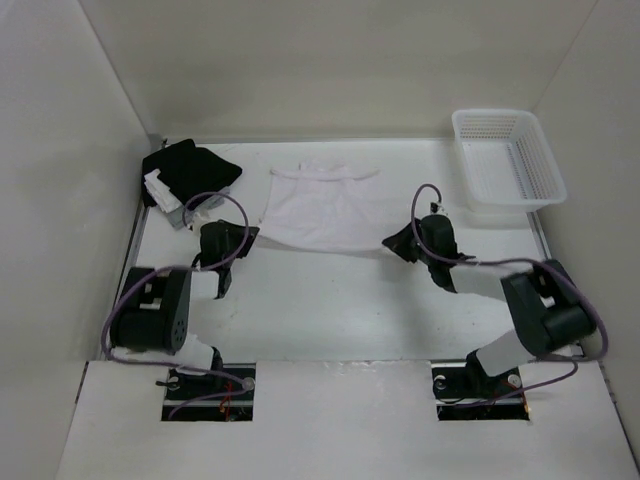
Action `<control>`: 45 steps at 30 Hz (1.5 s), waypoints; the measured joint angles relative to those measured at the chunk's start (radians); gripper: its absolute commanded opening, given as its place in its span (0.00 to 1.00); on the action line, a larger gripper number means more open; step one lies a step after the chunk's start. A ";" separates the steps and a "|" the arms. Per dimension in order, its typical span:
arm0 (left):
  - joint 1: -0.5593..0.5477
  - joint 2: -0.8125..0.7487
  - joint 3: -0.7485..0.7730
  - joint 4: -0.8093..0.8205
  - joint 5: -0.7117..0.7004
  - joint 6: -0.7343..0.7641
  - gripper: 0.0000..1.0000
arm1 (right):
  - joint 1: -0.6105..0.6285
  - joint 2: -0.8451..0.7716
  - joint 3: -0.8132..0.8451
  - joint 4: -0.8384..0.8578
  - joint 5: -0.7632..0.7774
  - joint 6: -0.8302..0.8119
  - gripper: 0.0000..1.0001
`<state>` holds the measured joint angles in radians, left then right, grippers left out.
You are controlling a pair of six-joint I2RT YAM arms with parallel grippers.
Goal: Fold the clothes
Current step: Fold the tank top
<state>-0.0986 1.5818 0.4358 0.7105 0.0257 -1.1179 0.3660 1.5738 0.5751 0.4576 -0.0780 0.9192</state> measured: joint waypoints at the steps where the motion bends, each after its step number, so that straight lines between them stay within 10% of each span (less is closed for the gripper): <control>1: 0.001 -0.075 -0.023 -0.021 0.011 0.001 0.00 | 0.013 -0.076 -0.022 -0.023 0.005 -0.012 0.04; 9: 0.052 -1.035 -0.084 -0.479 0.109 0.031 0.00 | 0.252 -0.881 -0.040 -0.442 0.154 -0.136 0.05; 14: 0.042 -1.272 0.143 -0.769 0.126 0.084 0.01 | 0.457 -1.093 0.107 -0.696 0.307 -0.158 0.06; 21: 0.039 -1.125 0.152 -0.819 0.118 0.112 0.01 | 0.412 -0.899 0.150 -0.733 0.348 -0.217 0.06; 35: 0.032 -0.072 0.314 -0.462 0.012 0.089 0.01 | -0.059 0.112 0.494 -0.397 -0.052 -0.222 0.04; 45: 0.021 -0.323 0.119 -0.300 0.035 0.073 0.03 | -0.076 -0.123 0.256 -0.268 -0.075 -0.200 0.04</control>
<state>-0.0776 1.2583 0.5552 0.4107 0.0612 -1.0451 0.2905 1.4509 0.8307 0.1894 -0.1528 0.7189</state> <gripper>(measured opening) 0.026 0.045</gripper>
